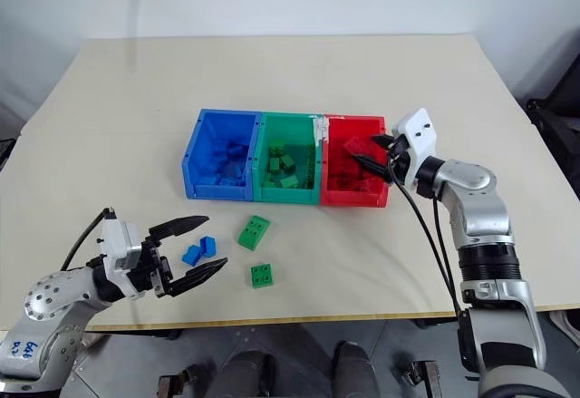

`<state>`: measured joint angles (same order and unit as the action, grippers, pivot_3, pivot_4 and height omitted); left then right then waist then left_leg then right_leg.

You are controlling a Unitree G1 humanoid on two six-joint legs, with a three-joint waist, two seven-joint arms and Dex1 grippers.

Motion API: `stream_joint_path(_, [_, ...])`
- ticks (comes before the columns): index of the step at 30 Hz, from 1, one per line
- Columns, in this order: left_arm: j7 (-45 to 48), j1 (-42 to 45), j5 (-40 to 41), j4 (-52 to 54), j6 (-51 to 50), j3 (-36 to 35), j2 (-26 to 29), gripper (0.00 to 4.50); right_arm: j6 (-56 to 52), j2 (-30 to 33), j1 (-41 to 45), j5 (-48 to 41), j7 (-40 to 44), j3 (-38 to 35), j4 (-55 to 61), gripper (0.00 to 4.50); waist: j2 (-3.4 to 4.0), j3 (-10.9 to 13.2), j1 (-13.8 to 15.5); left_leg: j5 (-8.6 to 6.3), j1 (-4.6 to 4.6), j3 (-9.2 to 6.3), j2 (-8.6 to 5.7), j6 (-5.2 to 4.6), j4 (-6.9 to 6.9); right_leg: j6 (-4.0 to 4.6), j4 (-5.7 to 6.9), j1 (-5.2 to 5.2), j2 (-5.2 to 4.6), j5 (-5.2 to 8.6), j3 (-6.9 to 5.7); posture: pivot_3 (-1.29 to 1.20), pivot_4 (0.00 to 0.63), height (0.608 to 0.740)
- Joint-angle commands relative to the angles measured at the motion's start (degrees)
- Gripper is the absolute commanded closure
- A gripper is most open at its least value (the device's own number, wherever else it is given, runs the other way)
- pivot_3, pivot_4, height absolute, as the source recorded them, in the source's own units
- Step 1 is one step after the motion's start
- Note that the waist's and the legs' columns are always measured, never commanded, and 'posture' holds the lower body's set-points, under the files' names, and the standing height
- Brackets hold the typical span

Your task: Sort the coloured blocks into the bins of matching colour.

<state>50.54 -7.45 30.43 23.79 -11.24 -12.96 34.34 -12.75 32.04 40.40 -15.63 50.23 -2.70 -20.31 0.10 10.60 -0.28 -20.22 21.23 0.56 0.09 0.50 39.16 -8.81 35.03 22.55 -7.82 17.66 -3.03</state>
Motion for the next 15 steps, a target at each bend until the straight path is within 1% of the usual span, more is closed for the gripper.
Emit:
stream_joint_path(1, [0.88,-1.4,2.03,1.26,-0.03,-1.64,0.54,0.0,4.78,1.98,-1.23,-2.24,2.81,-3.8,2.31,0.04,0.0,0.0,0.17,0.0,0.0,-0.01,0.0,0.0,0.0,0.0,-0.01,-0.01,0.0,0.0,0.0,0.0,0.15,0.74])
stream_joint_path(5, [3.04,-1.59,0.94,0.1,1.48,-1.33,1.66,0.0,4.76,6.14,-6.21,-7.88,11.35,-7.29,6.9,0.04,0.0,0.0,0.48,-0.01,0.04,-0.08,-0.03,-0.02,0.0,0.0,-0.04,-0.04,-0.01,0.0,-0.03,0.0,0.15,0.74])
stream_joint_path(8, [4.49,0.1,0.68,-1.09,1.47,0.41,2.06,0.0,3.41,12.04,-13.29,-10.34,19.76,-7.75,11.69,0.04,0.0,0.0,0.42,-0.03,0.02,-0.04,-0.03,-0.06,0.0,0.0,-0.07,-0.07,-0.01,0.0,-0.03,0.0,0.15,0.74])
stream_joint_path(9, [5.14,0.72,0.68,-1.4,1.52,1.03,2.26,0.0,3.29,14.04,-15.56,-10.45,22.32,-7.45,12.55,0.04,0.0,0.0,0.36,-0.03,0.02,-0.04,-0.03,-0.06,0.0,0.0,-0.07,-0.08,0.0,0.0,-0.03,0.0,0.15,0.74])
stream_joint_path(11, [6.55,2.2,0.27,-2.24,2.17,2.3,2.54,0.0,8.42,18.06,-19.94,-7.95,28.8,-5.84,11.37,0.04,0.0,0.0,0.29,-0.04,-0.02,-0.01,-0.01,-0.06,0.0,0.0,-0.07,-0.1,0.01,0.0,-0.02,0.0,0.15,0.74])
stream_joint_path(13, [7.61,2.85,0.03,-2.84,2.62,2.84,2.87,0.0,11.26,19.69,-21.41,-6.6,31.57,-4.83,10.05,0.04,0.0,0.0,0.08,-0.04,-0.06,0.02,-0.01,-0.08,0.0,-0.01,-0.07,-0.13,0.01,0.0,-0.02,0.0,0.15,0.74])
stream_joint_path(15, [8.52,2.68,-0.68,-4.18,3.82,2.56,3.37,0.0,10.37,18.61,-19.78,-7.14,31.87,-3.37,10.57,0.04,0.01,0.0,-0.62,-0.04,-0.15,0.17,0.03,-0.08,0.0,-0.03,-0.06,-0.12,0.01,-0.02,0.05,0.0,0.15,0.74])
